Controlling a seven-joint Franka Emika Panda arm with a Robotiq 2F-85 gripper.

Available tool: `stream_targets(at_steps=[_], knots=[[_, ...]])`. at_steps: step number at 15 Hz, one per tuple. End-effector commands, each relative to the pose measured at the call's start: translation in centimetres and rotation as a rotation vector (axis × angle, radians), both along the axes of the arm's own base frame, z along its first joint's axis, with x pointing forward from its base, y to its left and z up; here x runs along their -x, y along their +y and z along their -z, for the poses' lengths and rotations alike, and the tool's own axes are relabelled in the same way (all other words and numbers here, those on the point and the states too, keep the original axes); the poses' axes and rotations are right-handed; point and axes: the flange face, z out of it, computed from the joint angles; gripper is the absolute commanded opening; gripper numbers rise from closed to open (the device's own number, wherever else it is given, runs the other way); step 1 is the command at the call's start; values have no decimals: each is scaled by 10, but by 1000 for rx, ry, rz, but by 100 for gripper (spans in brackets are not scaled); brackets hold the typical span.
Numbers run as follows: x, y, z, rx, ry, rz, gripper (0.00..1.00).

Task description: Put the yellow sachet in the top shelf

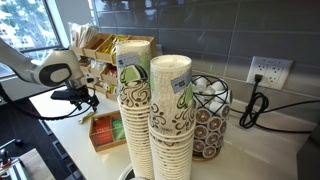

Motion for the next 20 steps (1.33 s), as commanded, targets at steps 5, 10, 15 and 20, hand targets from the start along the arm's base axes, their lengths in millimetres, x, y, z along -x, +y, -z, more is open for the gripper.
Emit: stream_targets(at_steps=[5,10,15,20], knots=[[-5,-2,15,-29,-10,16,41],[-6,-5,9,-33,-26,19,4],[-1,-7,-9,-35,-57,16,0],[18,-11,-49,-43,-154,-12,0]])
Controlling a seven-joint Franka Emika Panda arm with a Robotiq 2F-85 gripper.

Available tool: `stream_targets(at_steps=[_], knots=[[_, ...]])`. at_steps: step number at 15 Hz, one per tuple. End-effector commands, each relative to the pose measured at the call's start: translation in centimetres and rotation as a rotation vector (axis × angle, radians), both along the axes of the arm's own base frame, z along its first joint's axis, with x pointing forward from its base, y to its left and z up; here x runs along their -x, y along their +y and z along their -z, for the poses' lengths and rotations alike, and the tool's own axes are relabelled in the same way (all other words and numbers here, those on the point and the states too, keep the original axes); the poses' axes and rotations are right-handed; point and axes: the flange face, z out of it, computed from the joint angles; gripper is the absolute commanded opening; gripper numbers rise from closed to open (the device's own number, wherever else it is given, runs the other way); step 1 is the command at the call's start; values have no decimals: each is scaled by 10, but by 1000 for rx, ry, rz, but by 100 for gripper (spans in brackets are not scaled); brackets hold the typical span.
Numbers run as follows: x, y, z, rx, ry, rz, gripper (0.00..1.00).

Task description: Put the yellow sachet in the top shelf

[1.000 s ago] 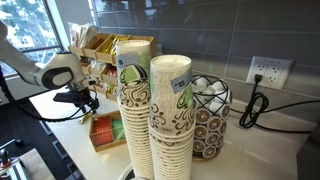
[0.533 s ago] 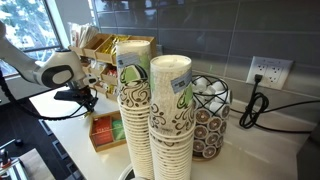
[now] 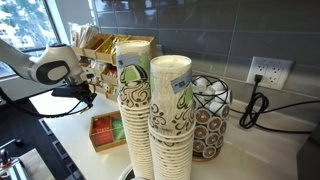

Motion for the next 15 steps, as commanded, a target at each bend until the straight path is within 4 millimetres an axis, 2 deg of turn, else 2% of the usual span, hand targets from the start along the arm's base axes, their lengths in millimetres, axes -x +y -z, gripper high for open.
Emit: stream_targets(at_steps=[1,2,4,5,6,8,10,12,15], knots=[[27,-9,-33,-5,-90,-33,0],[9,-2,-56,-4,-134,-50,0],[10,-2,-85,16,-230,-74,0],[31,-8,-84,25,-259,-87,0],[7,2,-76,7,-196,-66,1],[17,-2,-88,14,-233,-77,1],[23,-4,-90,16,-243,-78,1],[20,-4,-96,6,-281,-70,0],[12,-5,-123,-40,-389,-56,0]])
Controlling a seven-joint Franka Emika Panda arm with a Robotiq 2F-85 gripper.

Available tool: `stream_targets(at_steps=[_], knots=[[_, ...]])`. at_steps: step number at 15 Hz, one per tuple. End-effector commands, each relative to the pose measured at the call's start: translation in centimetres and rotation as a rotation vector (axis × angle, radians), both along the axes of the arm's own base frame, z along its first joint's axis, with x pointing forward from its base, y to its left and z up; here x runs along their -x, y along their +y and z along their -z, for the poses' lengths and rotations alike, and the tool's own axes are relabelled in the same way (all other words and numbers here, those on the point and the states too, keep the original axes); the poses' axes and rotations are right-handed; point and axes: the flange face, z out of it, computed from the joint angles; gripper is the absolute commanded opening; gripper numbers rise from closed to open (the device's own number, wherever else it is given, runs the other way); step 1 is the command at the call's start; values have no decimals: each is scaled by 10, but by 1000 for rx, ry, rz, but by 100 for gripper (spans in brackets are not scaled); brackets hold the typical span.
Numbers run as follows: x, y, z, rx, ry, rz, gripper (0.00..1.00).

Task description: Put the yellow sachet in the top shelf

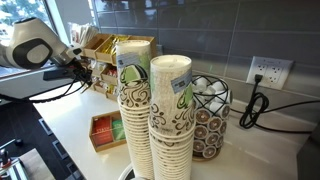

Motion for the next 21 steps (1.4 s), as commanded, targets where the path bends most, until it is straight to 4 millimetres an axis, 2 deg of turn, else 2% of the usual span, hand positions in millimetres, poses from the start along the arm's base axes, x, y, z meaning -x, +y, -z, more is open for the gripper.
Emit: stream_targets(at_steps=[1,3,4,8,10,12,14,16,21], knots=[[-5,-4,-28,-58,-131,10,0],[-8,-7,-47,-92,-213,15,0],[-2,-10,-49,-110,-249,15,0],[1,-15,-73,-155,-368,11,0],[-4,-15,-88,-174,-427,8,0],[3,-17,-96,-191,-499,0,0],[-2,-18,-109,-197,-564,-10,0],[2,-24,-114,-213,-633,2,0],[-6,-34,-130,-256,-794,49,0]])
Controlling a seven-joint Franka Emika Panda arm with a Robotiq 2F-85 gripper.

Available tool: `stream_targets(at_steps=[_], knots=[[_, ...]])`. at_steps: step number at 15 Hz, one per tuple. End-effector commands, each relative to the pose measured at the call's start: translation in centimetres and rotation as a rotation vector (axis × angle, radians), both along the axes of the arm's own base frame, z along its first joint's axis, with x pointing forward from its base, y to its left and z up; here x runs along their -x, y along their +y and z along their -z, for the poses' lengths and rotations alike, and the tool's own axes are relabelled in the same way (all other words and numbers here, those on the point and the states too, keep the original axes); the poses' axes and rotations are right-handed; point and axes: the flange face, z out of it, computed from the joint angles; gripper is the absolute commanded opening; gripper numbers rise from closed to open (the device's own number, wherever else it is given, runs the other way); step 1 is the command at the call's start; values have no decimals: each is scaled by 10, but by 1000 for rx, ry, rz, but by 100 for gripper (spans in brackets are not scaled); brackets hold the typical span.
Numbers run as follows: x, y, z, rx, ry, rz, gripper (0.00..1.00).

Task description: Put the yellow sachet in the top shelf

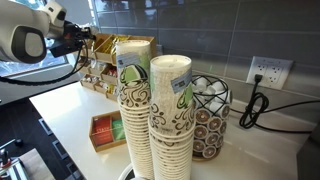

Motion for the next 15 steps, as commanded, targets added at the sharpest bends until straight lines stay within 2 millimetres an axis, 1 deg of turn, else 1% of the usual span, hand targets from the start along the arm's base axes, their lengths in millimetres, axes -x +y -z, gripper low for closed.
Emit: stream_targets(at_steps=[1,3,7,15], knots=[[-9,-8,-2,-30,-84,35,0],[-15,-12,-2,-44,-117,51,0],[-28,-12,-2,-64,-172,61,0],[-58,-4,21,-35,-181,61,0]])
